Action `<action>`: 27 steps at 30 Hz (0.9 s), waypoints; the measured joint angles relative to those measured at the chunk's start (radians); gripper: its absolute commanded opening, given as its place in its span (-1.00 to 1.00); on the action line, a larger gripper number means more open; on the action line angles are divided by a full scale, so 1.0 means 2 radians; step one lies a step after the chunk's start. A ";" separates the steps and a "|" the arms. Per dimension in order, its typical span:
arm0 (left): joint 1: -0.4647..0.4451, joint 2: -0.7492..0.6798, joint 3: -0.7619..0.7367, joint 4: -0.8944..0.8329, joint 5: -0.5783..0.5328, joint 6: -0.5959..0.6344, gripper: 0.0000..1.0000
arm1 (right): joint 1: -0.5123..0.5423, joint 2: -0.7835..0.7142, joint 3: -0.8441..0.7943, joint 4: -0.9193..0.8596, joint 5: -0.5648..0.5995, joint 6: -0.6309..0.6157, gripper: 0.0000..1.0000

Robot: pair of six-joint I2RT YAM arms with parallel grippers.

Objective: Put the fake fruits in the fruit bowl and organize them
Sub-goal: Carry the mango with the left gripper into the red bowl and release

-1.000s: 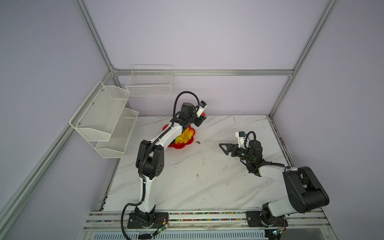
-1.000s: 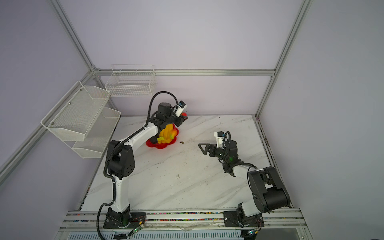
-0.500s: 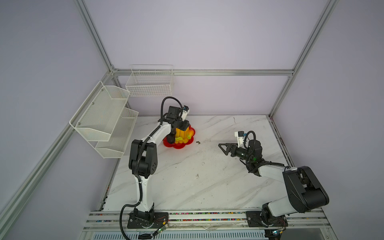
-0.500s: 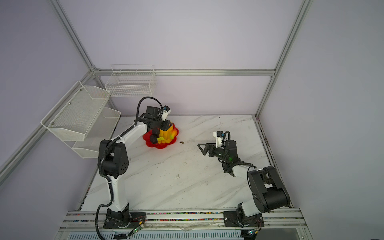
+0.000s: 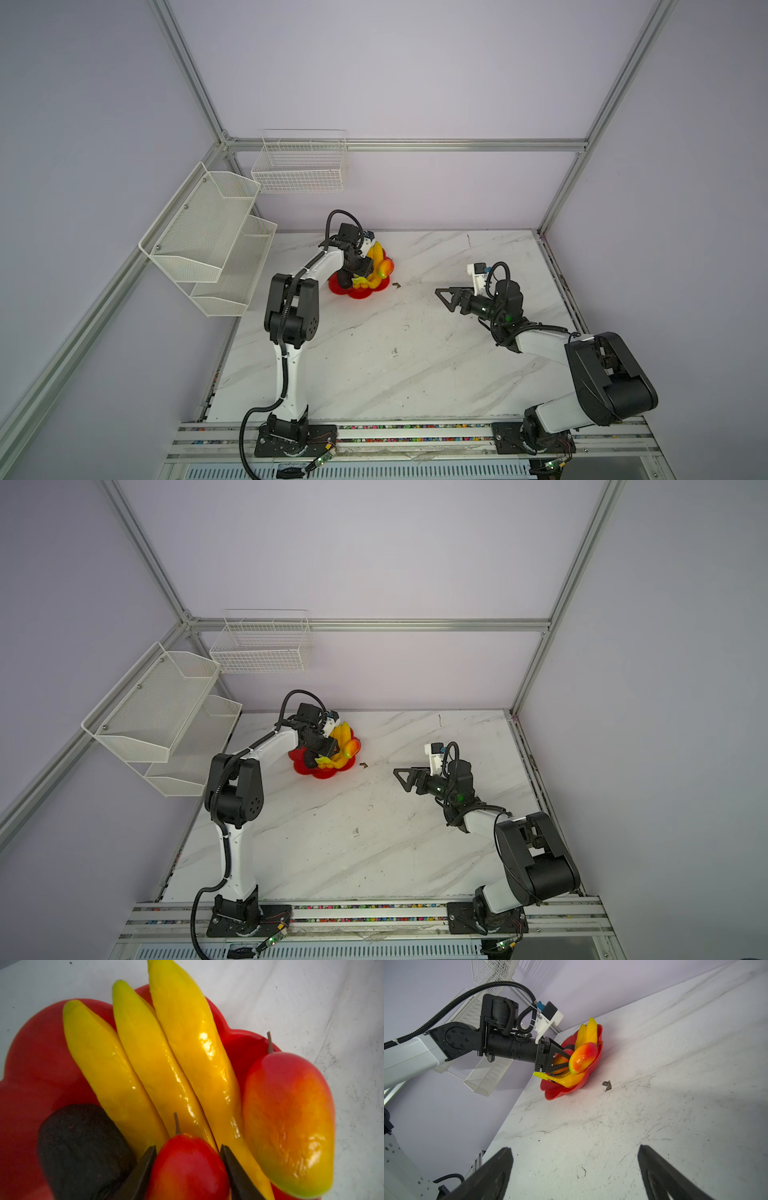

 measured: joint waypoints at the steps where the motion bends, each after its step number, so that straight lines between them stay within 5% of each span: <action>1: 0.000 0.000 0.000 0.001 -0.002 0.000 -0.01 | 0.000 0.000 0.000 0.000 0.000 0.000 0.95; 14: 0.000 -0.038 -0.026 0.049 0.000 0.013 0.25 | 0.000 0.003 0.003 -0.003 0.000 -0.001 0.95; 15: 0.000 -0.045 -0.028 0.052 0.000 0.013 0.38 | 0.001 0.004 0.003 -0.003 0.000 -0.001 0.95; 16: 0.000 -0.053 -0.028 0.056 0.000 0.015 0.99 | 0.001 0.004 0.004 -0.003 0.000 -0.001 0.95; 22: 0.000 -0.092 -0.046 0.086 0.002 0.008 1.00 | -0.001 0.002 0.005 -0.003 0.001 -0.001 0.95; 27: 0.000 -0.150 -0.135 0.121 -0.005 -0.018 1.00 | -0.043 -0.031 -0.009 -0.006 0.024 0.001 0.95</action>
